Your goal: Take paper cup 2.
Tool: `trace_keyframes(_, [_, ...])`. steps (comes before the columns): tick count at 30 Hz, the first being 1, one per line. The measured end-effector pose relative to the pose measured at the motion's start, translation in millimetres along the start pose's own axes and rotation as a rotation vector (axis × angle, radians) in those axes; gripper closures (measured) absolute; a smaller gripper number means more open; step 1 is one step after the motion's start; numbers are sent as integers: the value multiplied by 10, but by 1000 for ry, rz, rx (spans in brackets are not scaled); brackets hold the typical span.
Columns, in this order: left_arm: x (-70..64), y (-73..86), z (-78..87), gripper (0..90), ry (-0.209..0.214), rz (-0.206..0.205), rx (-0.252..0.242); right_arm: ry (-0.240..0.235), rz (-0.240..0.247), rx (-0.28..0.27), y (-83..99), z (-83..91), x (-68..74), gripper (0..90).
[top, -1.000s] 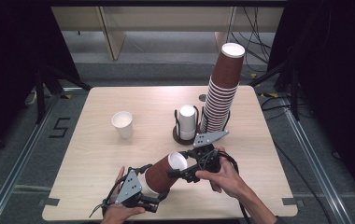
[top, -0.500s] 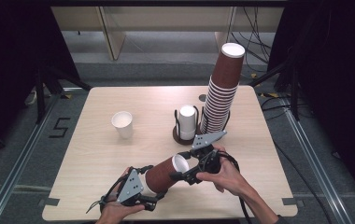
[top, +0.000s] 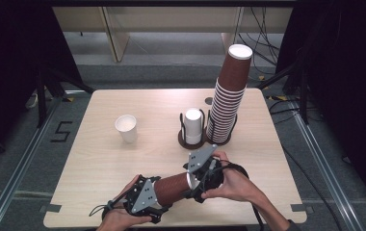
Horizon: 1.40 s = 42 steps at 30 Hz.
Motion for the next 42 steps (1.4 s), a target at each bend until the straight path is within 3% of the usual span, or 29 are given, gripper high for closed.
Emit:
trace_keyframes(2, [0,-1,7,120,7,-19,17,-10,26,39,-2,-36,31,163])
trace_keyframes(7, [-24,-14,8,120,14,-24,19,-10,98,130,3,-162,77,173])
trace_keyframes(10, [-16,-19,37,120,23,-45,44,-23,114,162,13,-202,99,185])
trace_keyframes(12, [-23,-15,32,120,21,-46,40,-22,122,187,25,-222,105,202])
trace_keyframes(14, [-30,-11,25,119,21,-41,33,-24,93,202,37,-222,130,211])
trace_keyframes(16, [-17,-2,28,112,35,-55,31,-23,115,202,39,-217,117,219])
trace_keyframes(18, [-13,3,9,92,38,-33,-16,-33,145,181,36,-205,97,223])
trace_keyframes(22, [-8,-1,18,55,55,21,-129,-71,138,123,54,-147,50,227])
trace_keyframes(24, [8,-17,34,51,76,48,-192,-114,116,76,81,-101,20,228])
trace_keyframes(28, [28,-50,83,45,100,91,-275,-129,80,-10,122,1,-28,228])
trace_keyframes(29, [32,-59,87,42,108,100,-296,-157,54,-24,127,22,-7,229])
trace_keyframes(33, [31,-85,115,38,125,129,-347,-166,57,-64,140,35,-25,229])
trace_keyframes(40, [35,-106,149,36,134,123,-389,-220,35,-117,143,19,-26,228])
trace_keyframes(42, [46,-100,166,51,134,104,-364,-225,29,-111,151,12,-24,228])
Point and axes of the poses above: each handheld gripper's, and its own axes: z roughly backward along the jaws, y roughly out of its underside, x roughly to its left, the point moved 4 cm from there along -z, roughly forward along the jaws, and after that the axes turned 2 degrees about z, right-handed, at the moved point
